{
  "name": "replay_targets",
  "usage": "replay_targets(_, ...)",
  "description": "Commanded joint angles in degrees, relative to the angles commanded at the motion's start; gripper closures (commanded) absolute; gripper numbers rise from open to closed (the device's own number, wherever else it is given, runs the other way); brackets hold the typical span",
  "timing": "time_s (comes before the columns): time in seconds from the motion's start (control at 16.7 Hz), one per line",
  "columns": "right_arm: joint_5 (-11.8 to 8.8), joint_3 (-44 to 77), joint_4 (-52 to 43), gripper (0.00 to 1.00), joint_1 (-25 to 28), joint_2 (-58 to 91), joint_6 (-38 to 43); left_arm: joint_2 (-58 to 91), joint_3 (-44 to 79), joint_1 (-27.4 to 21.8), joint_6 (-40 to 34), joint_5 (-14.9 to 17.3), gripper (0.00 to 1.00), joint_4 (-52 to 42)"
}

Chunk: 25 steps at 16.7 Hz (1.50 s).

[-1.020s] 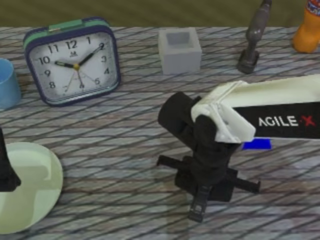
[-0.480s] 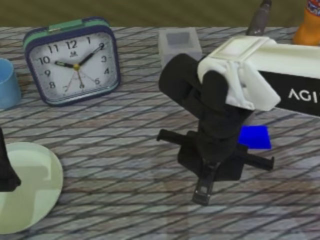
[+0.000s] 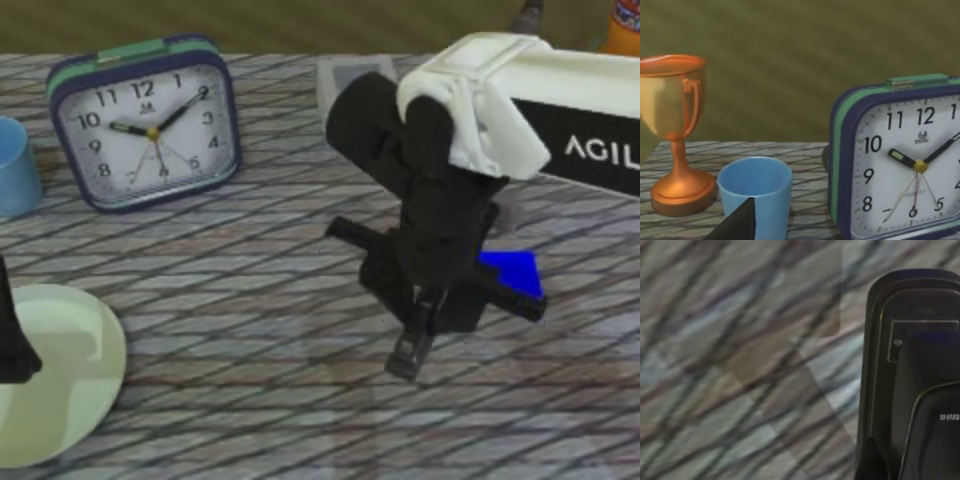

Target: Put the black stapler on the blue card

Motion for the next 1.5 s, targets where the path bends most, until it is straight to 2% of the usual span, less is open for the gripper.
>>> replay_targets(0.42, -0.8, 22.3, -12.5, 1.0, -13.6, 11.4, 28.9, 0.0, 0.0, 0.0, 0.0, 0.0, 0.0, 0.0)
replay_targets(0.6, -1.2, 29.8, -16.5, 1.0, -18.7, 14.6, 37.2, 0.0, 0.0, 0.0, 0.0, 0.0, 0.0, 0.0)
replay_targets(0.78, -1.3, 32.6, -17.9, 1.0, -20.8, 15.7, 40.0, 0.0, 0.0, 0.0, 0.0, 0.0, 0.0, 0.0)
replay_targets(1.08, -1.3, 31.5, -16.8, 1.0, -20.5, 15.5, 39.9, 0.0, 0.0, 0.0, 0.0, 0.0, 0.0, 0.0)
replay_targets(1.5, -1.3, 16.0, 0.3, 1.0, -20.5, 16.9, 40.1, 0.0, 0.0, 0.0, 0.0, 0.0, 0.0, 0.0)
